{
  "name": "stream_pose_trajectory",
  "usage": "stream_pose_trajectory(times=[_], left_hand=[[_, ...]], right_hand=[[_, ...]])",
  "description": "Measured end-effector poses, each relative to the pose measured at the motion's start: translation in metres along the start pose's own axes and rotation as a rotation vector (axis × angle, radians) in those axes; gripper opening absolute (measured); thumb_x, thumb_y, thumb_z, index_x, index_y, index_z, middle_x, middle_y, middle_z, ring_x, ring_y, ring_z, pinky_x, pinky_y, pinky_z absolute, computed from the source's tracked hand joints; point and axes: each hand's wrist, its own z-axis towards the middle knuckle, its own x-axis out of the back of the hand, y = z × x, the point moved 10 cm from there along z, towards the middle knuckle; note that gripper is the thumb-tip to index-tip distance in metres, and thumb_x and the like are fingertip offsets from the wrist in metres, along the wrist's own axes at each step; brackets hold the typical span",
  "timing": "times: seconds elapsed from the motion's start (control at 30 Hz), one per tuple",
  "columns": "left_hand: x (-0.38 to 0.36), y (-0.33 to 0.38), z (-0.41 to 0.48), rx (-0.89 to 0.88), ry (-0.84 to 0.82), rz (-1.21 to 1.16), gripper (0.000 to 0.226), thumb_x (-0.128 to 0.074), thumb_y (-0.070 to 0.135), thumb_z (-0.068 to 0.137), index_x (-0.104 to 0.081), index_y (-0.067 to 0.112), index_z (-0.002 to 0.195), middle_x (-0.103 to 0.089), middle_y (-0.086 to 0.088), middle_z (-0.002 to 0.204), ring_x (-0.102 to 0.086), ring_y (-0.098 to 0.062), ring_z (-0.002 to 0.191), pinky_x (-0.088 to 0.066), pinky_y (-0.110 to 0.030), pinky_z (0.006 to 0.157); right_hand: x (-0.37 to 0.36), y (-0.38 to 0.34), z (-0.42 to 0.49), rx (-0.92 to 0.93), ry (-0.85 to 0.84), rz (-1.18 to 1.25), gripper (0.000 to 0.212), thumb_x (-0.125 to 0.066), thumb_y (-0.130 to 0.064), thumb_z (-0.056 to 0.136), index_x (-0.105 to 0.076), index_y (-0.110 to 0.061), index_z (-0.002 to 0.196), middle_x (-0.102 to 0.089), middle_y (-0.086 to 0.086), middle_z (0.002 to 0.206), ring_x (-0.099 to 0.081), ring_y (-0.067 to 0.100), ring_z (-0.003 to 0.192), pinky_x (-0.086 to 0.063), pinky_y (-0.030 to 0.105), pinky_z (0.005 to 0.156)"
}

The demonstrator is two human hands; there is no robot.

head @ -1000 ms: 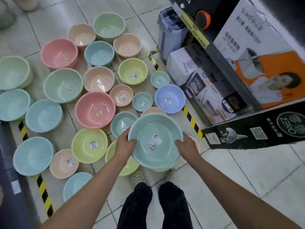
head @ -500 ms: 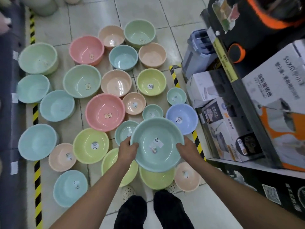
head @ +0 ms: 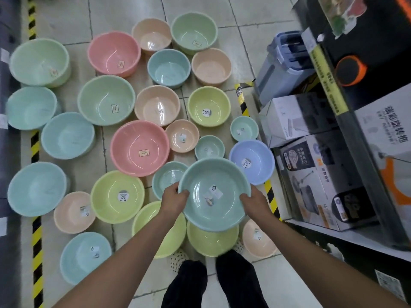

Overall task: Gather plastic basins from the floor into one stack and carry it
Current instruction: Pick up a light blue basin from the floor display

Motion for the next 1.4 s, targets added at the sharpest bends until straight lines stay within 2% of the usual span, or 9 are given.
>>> stream_pose_trajectory(times=[0.17, 0.4, 0.57, 0.7, 0.9, 0.97, 1.13, 1.3, 1.4], left_hand=[[-0.022, -0.003, 0.050, 0.023, -0.012, -0.041, 0.021, -0.051, 0.000, 0.085, -0.067, 0.014, 0.086, -0.069, -0.013, 0.086, -0.062, -0.026, 0.075, -0.052, -0.034, 0.067], [-0.071, -0.002, 0.189, -0.008, 0.047, -0.014, 0.018, -0.051, 0.001, 0.086, -0.063, 0.014, 0.088, -0.063, -0.004, 0.078, -0.059, -0.024, 0.075, -0.046, -0.028, 0.059], [-0.117, -0.017, 0.324, -0.026, 0.130, -0.028, 0.018, -0.056, 0.009, 0.079, -0.064, 0.015, 0.094, -0.069, -0.012, 0.092, -0.065, -0.032, 0.088, -0.057, -0.043, 0.082], [-0.157, -0.032, 0.420, -0.045, 0.171, -0.013, 0.015, -0.057, 0.007, 0.079, -0.066, 0.010, 0.091, -0.067, -0.010, 0.084, -0.063, -0.030, 0.080, -0.050, -0.031, 0.065], [-0.197, -0.047, 0.523, -0.070, 0.241, -0.046, 0.017, -0.051, 0.005, 0.080, -0.064, 0.013, 0.087, -0.064, -0.011, 0.079, -0.057, -0.029, 0.070, -0.043, -0.032, 0.062], [-0.206, -0.053, 0.540, -0.095, 0.272, -0.057, 0.022, -0.051, 0.006, 0.084, -0.066, 0.016, 0.096, -0.064, -0.006, 0.081, -0.056, -0.028, 0.074, -0.043, -0.030, 0.065], [-0.229, -0.053, 0.569, -0.128, 0.302, -0.120, 0.030, -0.047, 0.009, 0.086, -0.068, 0.018, 0.105, -0.067, -0.002, 0.090, -0.059, -0.023, 0.084, -0.049, -0.030, 0.073], [-0.245, -0.072, 0.590, -0.050, 0.275, -0.036, 0.031, -0.045, 0.013, 0.087, -0.064, 0.026, 0.107, -0.064, 0.000, 0.089, -0.062, -0.035, 0.096, -0.055, -0.049, 0.086], [-0.249, -0.074, 0.594, -0.091, 0.297, 0.005, 0.034, -0.044, 0.012, 0.091, -0.061, 0.019, 0.120, -0.060, 0.000, 0.094, -0.058, -0.030, 0.093, -0.052, -0.040, 0.088]], right_hand=[[-0.001, -0.010, 0.060, 0.024, -0.016, -0.090, 0.033, -0.045, -0.009, 0.092, -0.056, -0.024, 0.119, -0.063, 0.001, 0.099, -0.060, 0.026, 0.093, -0.055, 0.040, 0.079], [-0.014, -0.018, 0.222, 0.082, -0.061, -0.189, 0.022, -0.046, -0.016, 0.095, -0.055, -0.027, 0.111, -0.065, 0.004, 0.100, -0.060, 0.022, 0.086, -0.047, 0.032, 0.072], [-0.037, -0.015, 0.374, 0.138, -0.077, -0.283, 0.032, -0.046, -0.015, 0.095, -0.058, -0.015, 0.125, -0.066, 0.012, 0.110, -0.060, 0.030, 0.095, -0.043, 0.032, 0.076], [-0.047, -0.008, 0.485, 0.177, -0.064, -0.366, 0.032, -0.048, -0.014, 0.096, -0.056, -0.012, 0.126, -0.059, 0.010, 0.106, -0.053, 0.027, 0.093, -0.038, 0.029, 0.075], [-0.069, 0.020, 0.600, 0.119, -0.011, -0.177, 0.036, -0.050, -0.012, 0.086, -0.062, -0.015, 0.120, -0.066, 0.013, 0.108, -0.062, 0.034, 0.099, -0.054, 0.044, 0.089], [-0.078, 0.035, 0.627, 0.067, 0.007, -0.047, 0.036, -0.050, -0.011, 0.081, -0.062, -0.016, 0.115, -0.067, 0.016, 0.109, -0.064, 0.037, 0.101, -0.055, 0.049, 0.091], [-0.081, 0.056, 0.659, 0.016, 0.052, 0.080, 0.037, -0.050, -0.004, 0.090, -0.062, -0.012, 0.123, -0.063, 0.012, 0.101, -0.062, 0.034, 0.096, -0.054, 0.040, 0.086], [-0.080, 0.064, 0.675, 0.049, 0.067, -0.075, 0.037, -0.049, -0.012, 0.091, -0.060, -0.013, 0.127, -0.065, 0.011, 0.111, -0.059, 0.031, 0.099, -0.048, 0.033, 0.081], [-0.081, 0.063, 0.681, 0.084, 0.075, -0.146, 0.037, -0.048, -0.013, 0.092, -0.060, -0.014, 0.127, -0.065, 0.014, 0.118, -0.057, 0.030, 0.098, -0.039, 0.027, 0.078]])
